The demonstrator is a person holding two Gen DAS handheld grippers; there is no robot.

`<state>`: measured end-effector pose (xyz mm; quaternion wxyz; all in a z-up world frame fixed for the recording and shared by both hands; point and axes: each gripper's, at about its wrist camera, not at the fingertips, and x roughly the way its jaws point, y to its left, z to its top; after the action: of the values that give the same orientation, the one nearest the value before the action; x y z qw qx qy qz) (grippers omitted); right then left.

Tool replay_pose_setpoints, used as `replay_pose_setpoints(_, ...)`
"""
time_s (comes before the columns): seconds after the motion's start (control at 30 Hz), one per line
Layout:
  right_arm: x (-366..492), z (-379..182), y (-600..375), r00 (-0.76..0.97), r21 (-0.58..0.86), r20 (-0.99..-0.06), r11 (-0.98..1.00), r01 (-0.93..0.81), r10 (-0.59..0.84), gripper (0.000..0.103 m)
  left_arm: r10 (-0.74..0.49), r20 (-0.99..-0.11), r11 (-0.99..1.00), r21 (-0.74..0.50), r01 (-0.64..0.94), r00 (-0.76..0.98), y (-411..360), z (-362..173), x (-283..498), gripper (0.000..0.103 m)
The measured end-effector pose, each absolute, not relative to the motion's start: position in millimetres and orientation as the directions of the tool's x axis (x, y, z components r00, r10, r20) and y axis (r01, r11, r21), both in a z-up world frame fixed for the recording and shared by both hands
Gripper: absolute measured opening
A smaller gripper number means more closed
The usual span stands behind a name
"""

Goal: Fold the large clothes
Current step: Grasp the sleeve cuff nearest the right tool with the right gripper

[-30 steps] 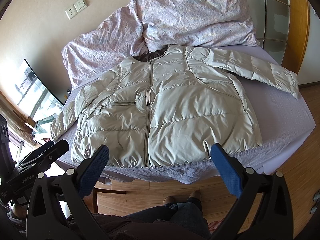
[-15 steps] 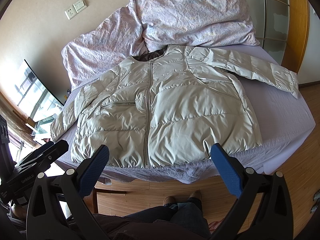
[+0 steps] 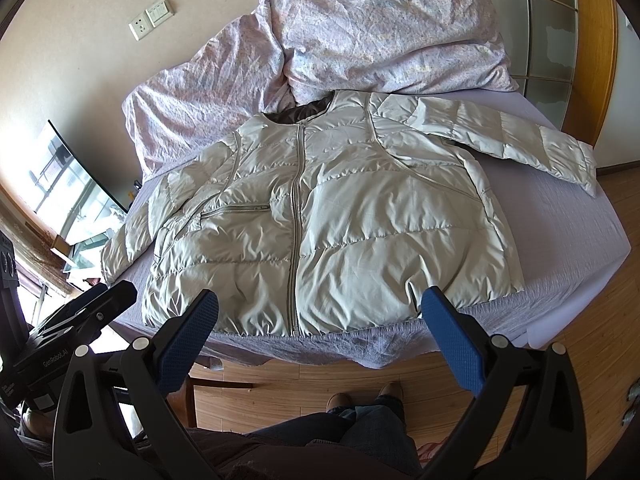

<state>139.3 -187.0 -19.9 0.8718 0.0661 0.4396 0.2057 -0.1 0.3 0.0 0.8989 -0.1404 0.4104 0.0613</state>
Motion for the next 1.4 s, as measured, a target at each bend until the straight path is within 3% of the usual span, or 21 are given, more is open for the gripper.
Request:
replay_pose_setpoints(0.57, 140, -21, -187, 0.531, 0.297, -0.741, 0.909, -0.292, 0.412, 0.102, -0.007, -0.757, 0.953, -0.203, -0.225, 0.653, 1, 0, 0, 0.101)
replay_pose_setpoints(0.97, 196, -34, -211, 0.562, 0.282, -0.752, 0.938, -0.199, 0.345, 0.102, 0.037, -0.793, 0.945, -0.171, -0.281, 0.608, 14, -15, 42, 0.101)
replay_pose_setpoints(1.2, 280, -62, -269, 0.557, 0.289, -0.782, 0.954, -0.076, 0.281, 0.102, 0.113, -0.828, 0.944, -0.084, -0.32, 0.549, 22, -29, 81, 0.101)
replay_pose_setpoints(1.4, 362, -91, -374, 0.539, 0.27, -0.833, 0.941, 0.205, 0.122, 0.102, 0.147, -0.852, 0.928, -0.056, -0.368, 0.502, 30, -40, 109, 0.101)
